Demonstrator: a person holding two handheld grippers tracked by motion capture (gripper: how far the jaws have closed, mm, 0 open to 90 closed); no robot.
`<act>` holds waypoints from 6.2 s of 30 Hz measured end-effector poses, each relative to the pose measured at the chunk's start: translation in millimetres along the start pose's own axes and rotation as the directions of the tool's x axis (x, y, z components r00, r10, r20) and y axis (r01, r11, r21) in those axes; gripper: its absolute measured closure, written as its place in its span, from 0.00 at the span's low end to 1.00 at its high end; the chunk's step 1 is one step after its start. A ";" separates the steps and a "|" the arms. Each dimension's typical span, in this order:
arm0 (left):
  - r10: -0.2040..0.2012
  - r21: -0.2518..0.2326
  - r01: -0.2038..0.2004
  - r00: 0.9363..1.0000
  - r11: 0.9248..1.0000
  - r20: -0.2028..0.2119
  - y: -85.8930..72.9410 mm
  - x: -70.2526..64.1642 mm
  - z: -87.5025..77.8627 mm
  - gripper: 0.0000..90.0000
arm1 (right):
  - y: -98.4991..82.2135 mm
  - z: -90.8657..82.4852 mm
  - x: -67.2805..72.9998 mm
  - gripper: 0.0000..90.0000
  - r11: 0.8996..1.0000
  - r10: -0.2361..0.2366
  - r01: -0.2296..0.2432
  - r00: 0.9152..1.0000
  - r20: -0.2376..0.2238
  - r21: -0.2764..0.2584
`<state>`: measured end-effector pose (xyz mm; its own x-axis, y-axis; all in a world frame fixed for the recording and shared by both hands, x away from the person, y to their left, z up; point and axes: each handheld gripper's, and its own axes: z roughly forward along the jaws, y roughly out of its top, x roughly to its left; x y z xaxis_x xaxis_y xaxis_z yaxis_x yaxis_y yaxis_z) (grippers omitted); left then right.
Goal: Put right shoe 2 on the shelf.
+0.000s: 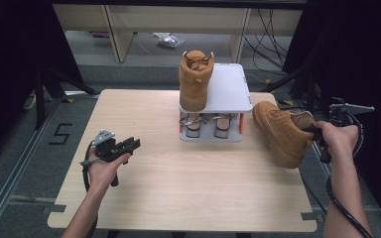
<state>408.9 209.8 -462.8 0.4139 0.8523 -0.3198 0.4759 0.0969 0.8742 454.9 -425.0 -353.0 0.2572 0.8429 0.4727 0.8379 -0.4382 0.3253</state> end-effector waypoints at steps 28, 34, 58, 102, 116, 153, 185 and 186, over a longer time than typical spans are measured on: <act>-0.008 0.003 0.008 1.000 1.000 -0.020 0.2 5.0 -1.9 0.73 | 13.2 -12.2 13.3 0.91 0.998 0.019 -0.020 1.000 -0.012 -0.062; -0.010 0.002 0.010 1.000 1.000 -0.019 0.3 5.6 -2.4 0.73 | 15.4 -11.2 15.9 0.91 0.993 0.052 -0.057 0.998 -0.044 -0.104; -0.012 0.003 0.012 1.000 1.000 -0.024 -0.1 6.3 -2.4 0.73 | 25.4 -21.6 28.1 0.90 0.986 0.055 -0.065 0.996 -0.065 -0.156; -0.017 -0.003 0.017 1.000 1.000 -0.026 -0.5 8.5 -2.6 0.72 | 38.7 -32.5 44.0 0.90 0.974 0.075 -0.096 0.991 -0.109 -0.203; -0.020 -0.005 0.020 0.999 1.000 -0.035 0.2 9.4 -4.2 0.72 | 41.7 -33.7 60.6 0.90 0.974 0.076 -0.103 0.987 -0.138 -0.200; -0.020 -0.008 0.020 0.999 1.000 -0.039 0.9 10.7 -5.5 0.73 | 50.4 -36.7 90.8 0.90 0.970 0.055 -0.088 0.987 -0.150 -0.226; -0.020 -0.010 0.020 0.999 1.000 -0.038 1.8 10.9 -7.1 0.73 | 56.4 -19.9 128.6 0.90 0.970 0.019 -0.062 0.984 -0.179 -0.234; -0.020 -0.012 0.020 0.999 1.000 -0.038 1.8 10.7 -7.1 0.73 | 56.5 -20.3 131.0 0.90 0.971 0.039 -0.080 0.983 -0.181 -0.227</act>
<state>408.7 222.8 -462.0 0.3744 0.8691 -0.3232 0.4749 0.1197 0.8719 526.2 -345.7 -256.1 0.1985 0.7548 0.6252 0.6837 -0.5636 0.4635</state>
